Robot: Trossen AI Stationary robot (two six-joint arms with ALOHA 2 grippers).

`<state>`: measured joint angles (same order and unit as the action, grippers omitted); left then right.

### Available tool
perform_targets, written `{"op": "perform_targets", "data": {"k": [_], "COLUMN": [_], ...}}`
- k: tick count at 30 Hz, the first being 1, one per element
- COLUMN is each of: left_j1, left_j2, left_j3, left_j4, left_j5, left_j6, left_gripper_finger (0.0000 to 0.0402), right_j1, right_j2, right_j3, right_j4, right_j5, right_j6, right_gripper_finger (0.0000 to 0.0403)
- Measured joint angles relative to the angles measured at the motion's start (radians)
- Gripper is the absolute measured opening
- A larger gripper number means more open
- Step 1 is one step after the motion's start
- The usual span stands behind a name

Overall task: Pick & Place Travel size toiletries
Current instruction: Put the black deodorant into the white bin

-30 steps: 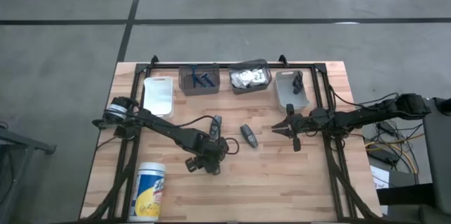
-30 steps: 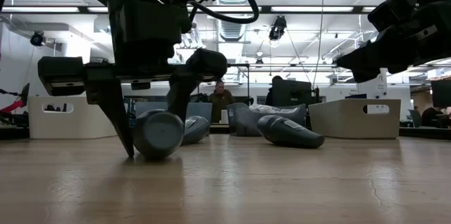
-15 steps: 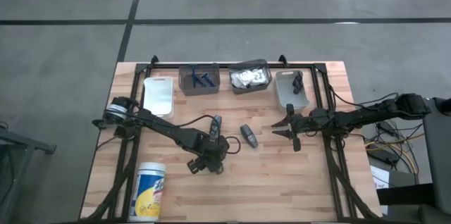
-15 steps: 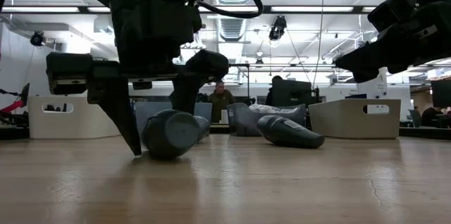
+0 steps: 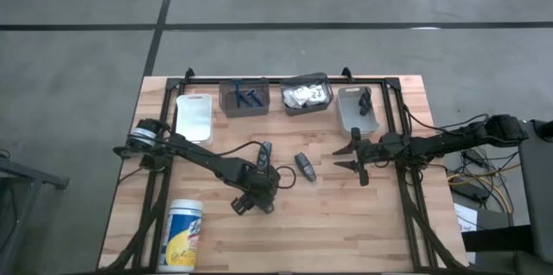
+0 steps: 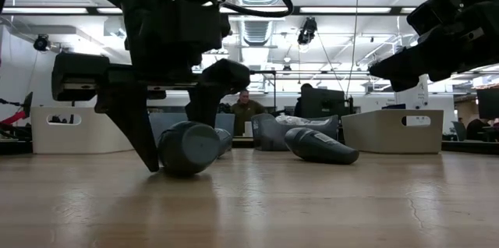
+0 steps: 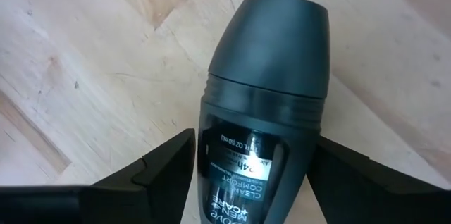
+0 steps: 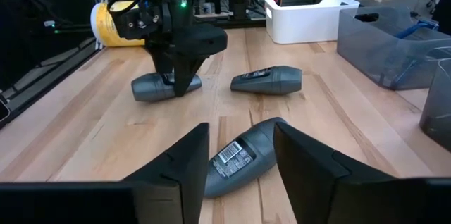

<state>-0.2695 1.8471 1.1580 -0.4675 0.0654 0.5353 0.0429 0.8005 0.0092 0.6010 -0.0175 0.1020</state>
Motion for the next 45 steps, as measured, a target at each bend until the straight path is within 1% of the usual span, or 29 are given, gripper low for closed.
{"op": "perform_targets", "data": {"k": [7,11,13,20,25,30,38,45], "left_j1": [0.000,-0.001,-0.001,-0.001,-0.001,-0.001,-0.001,0.000], "left_j2": [0.000,0.000,0.000,0.000,0.000,-0.001,-0.007,-0.084], "left_j3": [0.000,0.000,0.000,0.000,0.000,0.000,0.006,0.008], "left_j4": [0.015,0.029,0.047,0.066,0.066,0.067,0.067,0.098], "left_j5": [0.003,0.004,0.004,0.004,0.004,0.004,0.004,0.026], "left_j6": [-0.024,-0.167,-0.213,-0.293,-0.348,-0.396,-0.482,-0.484], "left_gripper_finger": [0.0259,0.0259,0.0259,0.0258,0.0235,0.0214,0.0223,0.0220], "right_j1": [0.000,0.000,0.000,0.000,0.000,0.000,0.000,0.000], "right_j2": [0.000,0.000,0.000,0.000,0.000,0.000,0.000,0.000], "right_j3": [0.000,0.000,0.000,0.000,0.000,0.000,0.000,0.000], "right_j4": [0.000,0.000,0.000,0.000,0.000,0.000,0.000,0.000], "right_j5": [0.000,0.000,0.000,0.000,0.000,0.000,0.000,0.000], "right_j6": [0.000,-0.005,0.000,0.000,-0.004,-0.005,-0.004,-0.004], "right_gripper_finger": [0.0174,0.0184,0.0188,0.0200,0.0204,0.0195,0.0171,0.0150]}}
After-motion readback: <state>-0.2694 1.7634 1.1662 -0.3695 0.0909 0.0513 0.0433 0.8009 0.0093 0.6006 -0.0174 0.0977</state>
